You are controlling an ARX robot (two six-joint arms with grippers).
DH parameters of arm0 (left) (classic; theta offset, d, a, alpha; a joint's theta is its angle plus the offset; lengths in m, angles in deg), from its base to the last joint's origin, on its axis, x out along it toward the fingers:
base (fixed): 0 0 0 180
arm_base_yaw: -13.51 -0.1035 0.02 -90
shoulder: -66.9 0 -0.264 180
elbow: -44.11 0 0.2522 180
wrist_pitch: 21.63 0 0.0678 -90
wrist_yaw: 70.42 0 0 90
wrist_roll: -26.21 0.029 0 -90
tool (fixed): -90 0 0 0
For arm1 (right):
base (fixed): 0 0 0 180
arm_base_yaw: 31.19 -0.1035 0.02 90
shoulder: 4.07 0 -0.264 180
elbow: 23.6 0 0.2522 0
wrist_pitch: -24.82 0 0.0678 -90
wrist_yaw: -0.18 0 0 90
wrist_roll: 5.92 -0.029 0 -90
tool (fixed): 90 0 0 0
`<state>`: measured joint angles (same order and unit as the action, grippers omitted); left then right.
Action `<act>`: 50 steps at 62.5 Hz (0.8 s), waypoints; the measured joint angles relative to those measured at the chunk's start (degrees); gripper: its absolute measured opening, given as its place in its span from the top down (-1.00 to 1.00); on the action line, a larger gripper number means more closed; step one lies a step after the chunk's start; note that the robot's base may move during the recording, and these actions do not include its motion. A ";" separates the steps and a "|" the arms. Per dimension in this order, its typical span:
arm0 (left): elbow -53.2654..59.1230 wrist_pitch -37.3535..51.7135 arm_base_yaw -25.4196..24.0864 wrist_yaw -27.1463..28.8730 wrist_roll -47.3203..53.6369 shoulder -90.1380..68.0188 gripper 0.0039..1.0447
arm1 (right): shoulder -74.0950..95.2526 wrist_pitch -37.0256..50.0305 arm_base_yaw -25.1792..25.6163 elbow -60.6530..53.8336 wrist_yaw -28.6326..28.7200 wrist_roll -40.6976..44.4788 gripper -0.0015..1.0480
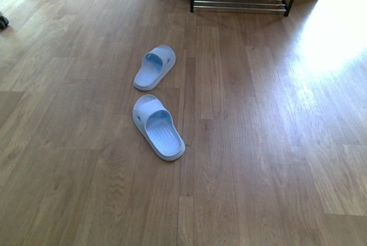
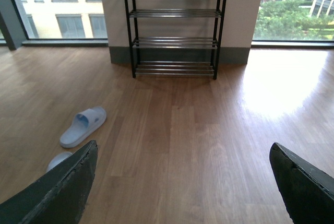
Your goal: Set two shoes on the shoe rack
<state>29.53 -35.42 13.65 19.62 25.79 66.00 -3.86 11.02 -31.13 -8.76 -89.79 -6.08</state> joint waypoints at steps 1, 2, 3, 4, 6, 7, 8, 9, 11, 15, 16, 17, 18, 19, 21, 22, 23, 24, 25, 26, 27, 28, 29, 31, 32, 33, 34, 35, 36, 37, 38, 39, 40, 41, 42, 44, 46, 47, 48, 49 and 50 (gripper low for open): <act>0.00 0.00 0.00 -0.02 0.00 0.00 -0.83 | -0.02 0.00 0.00 0.00 0.00 0.00 -0.82; 0.00 0.00 0.00 -0.02 0.00 0.00 -0.83 | -0.04 0.00 0.00 0.00 0.00 0.00 -0.82; 0.00 0.00 0.00 -0.02 0.00 0.00 -0.83 | -0.02 0.00 0.00 0.00 0.00 0.00 -0.82; 0.00 0.00 0.00 -0.02 0.00 0.00 -0.83 | -0.02 0.00 0.00 0.00 0.00 0.00 -0.82; 0.00 0.00 0.00 -0.02 0.00 0.00 -0.83 | -0.02 0.00 0.00 0.00 0.00 0.00 -0.82; 0.00 0.00 0.00 -0.02 0.00 0.00 -0.83 | -0.02 0.00 0.00 0.00 0.00 0.00 -0.82; 0.00 0.00 0.00 -0.02 0.00 0.00 -0.83 | -0.04 0.00 0.00 0.00 0.00 0.00 -0.82; 0.00 0.00 0.00 -0.02 0.00 0.00 -0.83 | -0.04 0.00 0.00 0.00 -0.02 0.00 -0.82; 0.00 0.00 0.00 -0.02 0.00 0.00 -0.83 | -0.04 0.00 0.00 0.00 0.00 0.00 -0.82; 0.00 0.00 0.00 0.00 0.00 0.00 -0.83 | -0.02 0.00 0.00 0.00 0.00 0.00 -0.82; 0.00 0.00 0.00 -0.02 0.00 0.00 -0.83 | -0.02 0.02 -0.02 0.00 0.00 0.00 -0.82; 0.00 0.00 -0.02 -0.09 0.00 0.00 -0.83 | -0.04 0.00 -0.02 0.00 -0.04 0.00 -0.82; 0.00 0.00 -0.02 -0.07 0.00 0.00 -0.83 | -0.04 0.00 -0.02 0.00 -0.15 0.00 -0.82; 0.00 0.00 -0.02 -0.13 0.00 0.00 -0.83 | -0.04 0.00 -0.02 0.00 -0.22 0.00 -0.82; 0.00 0.02 -0.02 -0.15 0.00 0.00 -0.83 | -0.02 0.00 -0.02 0.00 -0.24 0.00 -0.82; 0.00 0.02 -0.02 -0.20 0.02 0.00 -0.83 | -0.02 0.00 -0.02 0.00 -0.26 0.00 -0.82; 0.00 0.02 -0.02 -0.17 0.00 0.00 -0.83 | -0.04 0.00 -0.02 0.00 -0.24 0.00 -0.82; 0.00 0.00 -0.02 -0.15 0.00 0.00 -0.83 | -0.04 0.00 -0.02 0.00 -0.22 0.00 -0.82; 0.00 0.00 -0.02 -0.11 0.00 0.00 -0.83 | -0.04 0.00 -0.02 0.00 -0.22 0.00 -0.82; 0.00 0.00 -0.02 -0.11 0.00 0.00 -0.83 | -0.04 0.00 -0.02 0.00 -0.22 0.00 -0.82; 0.00 0.00 -0.02 -0.11 0.00 0.00 -0.83 | -0.02 0.00 -0.02 0.00 -0.22 0.00 -0.82; 0.00 0.00 -0.02 -0.11 0.00 0.00 -0.83 | -0.02 0.00 -0.02 0.00 -0.22 0.00 -0.82; 0.00 0.00 -0.02 -0.11 0.00 0.00 -0.83 | -0.02 0.00 -0.02 0.00 -0.22 0.00 -0.82; 0.00 0.00 -0.02 -0.11 0.00 0.00 -0.83 | -0.04 0.00 -0.02 0.00 -0.22 0.00 -0.82; 0.00 0.00 -0.02 -0.11 0.00 0.00 -0.83 | -0.04 0.00 -0.02 0.00 -0.22 0.00 -0.82; 0.00 0.02 -0.02 -0.11 0.00 0.00 -0.83 | -0.04 0.00 -0.02 0.00 -0.22 0.00 -0.82; 0.00 0.02 -0.02 -0.11 0.00 0.00 -0.83 | -0.04 0.00 -0.02 0.00 -0.22 0.00 -0.82; 0.00 0.02 -0.02 -0.11 0.00 0.00 -0.83 | -0.04 0.00 -0.02 0.00 -0.20 0.00 -0.82; 0.00 0.00 -0.02 -0.07 0.00 0.00 -0.83 | -0.04 0.00 -0.02 0.00 -0.17 0.00 -0.82; 0.00 0.00 -0.02 -0.04 0.00 0.00 -0.83 | -0.04 0.00 -0.02 0.00 -0.17 0.00 -0.82; 0.00 0.02 0.00 -0.07 0.00 0.00 -0.83 | -0.04 0.02 -0.02 0.00 -0.15 0.00 -0.82; 0.00 0.00 0.00 0.04 -0.02 0.00 -0.83 | -0.04 0.00 0.00 0.00 0.22 0.00 -0.82; 0.00 0.00 0.00 0.20 -0.02 0.00 -0.83 | -0.02 -0.02 0.00 0.00 0.20 0.00 -0.82; 0.00 0.02 0.00 0.20 -0.02 0.00 -0.83 | -0.02 -0.02 0.00 0.00 0.31 0.00 -0.82; 0.00 0.00 0.00 0.24 0.00 0.00 -0.83 | -0.04 -0.02 0.00 0.00 0.35 0.00 -0.82; 0.00 0.00 0.00 0.20 0.00 0.00 -0.83 | -0.04 -0.02 0.00 0.00 0.24 0.00 -0.82; 0.00 0.00 0.00 0.13 0.00 0.00 -0.83 | -0.02 -0.02 0.00 0.00 0.26 0.00 -0.82; 0.00 0.00 0.00 0.15 0.00 0.00 -0.83 | -0.04 -0.02 0.00 0.00 0.26 0.00 -0.82; 0.00 0.00 0.00 0.15 0.00 0.00 -0.83 | -0.04 -0.02 0.00 0.00 0.22 0.00 -0.82; 0.00 0.00 0.00 0.15 0.00 0.00 -0.83 | -0.04 -0.02 0.00 0.00 0.20 0.00 -0.82; 0.00 0.00 0.00 0.15 0.00 0.00 -0.83 | -0.04 -0.02 0.00 0.00 0.24 0.00 -0.82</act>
<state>29.53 -35.42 13.65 19.77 25.79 66.00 -3.90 11.00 -31.13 -8.76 -89.55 -6.08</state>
